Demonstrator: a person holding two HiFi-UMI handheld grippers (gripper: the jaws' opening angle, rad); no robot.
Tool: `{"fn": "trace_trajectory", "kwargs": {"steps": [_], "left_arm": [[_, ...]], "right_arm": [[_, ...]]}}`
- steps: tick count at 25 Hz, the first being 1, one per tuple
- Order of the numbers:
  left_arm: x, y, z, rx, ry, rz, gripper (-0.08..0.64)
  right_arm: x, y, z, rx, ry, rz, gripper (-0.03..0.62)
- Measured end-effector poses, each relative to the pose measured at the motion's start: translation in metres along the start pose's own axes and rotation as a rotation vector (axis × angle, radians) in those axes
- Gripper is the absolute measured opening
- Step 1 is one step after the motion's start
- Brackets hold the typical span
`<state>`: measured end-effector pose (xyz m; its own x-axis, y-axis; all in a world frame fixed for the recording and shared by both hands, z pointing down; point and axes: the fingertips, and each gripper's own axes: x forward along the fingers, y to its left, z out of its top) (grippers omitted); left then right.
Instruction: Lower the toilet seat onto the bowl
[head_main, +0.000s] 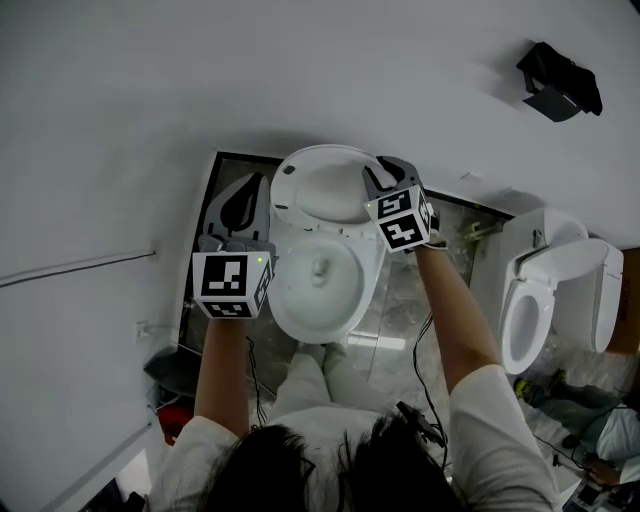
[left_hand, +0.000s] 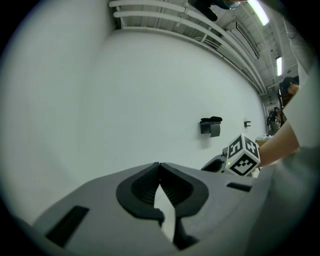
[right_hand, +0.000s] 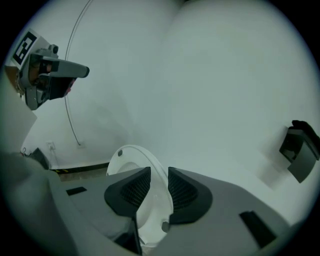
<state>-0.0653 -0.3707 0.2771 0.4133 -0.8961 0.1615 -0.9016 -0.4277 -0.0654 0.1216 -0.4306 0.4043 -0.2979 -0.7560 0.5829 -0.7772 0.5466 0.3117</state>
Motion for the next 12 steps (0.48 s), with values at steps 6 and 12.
{"fn": "trace_trajectory", "kwargs": {"steps": [6, 12], "left_arm": [[0.003, -0.004, -0.008, 0.0, 0.019, 0.016, 0.009], [0.003, -0.006, -0.014, -0.002, 0.038, 0.039, 0.009]], "right_arm": [[0.026, -0.007, -0.019, -0.039, 0.075, 0.027, 0.115], [0.04, -0.006, -0.031, -0.122, 0.127, 0.078, 0.114]]}}
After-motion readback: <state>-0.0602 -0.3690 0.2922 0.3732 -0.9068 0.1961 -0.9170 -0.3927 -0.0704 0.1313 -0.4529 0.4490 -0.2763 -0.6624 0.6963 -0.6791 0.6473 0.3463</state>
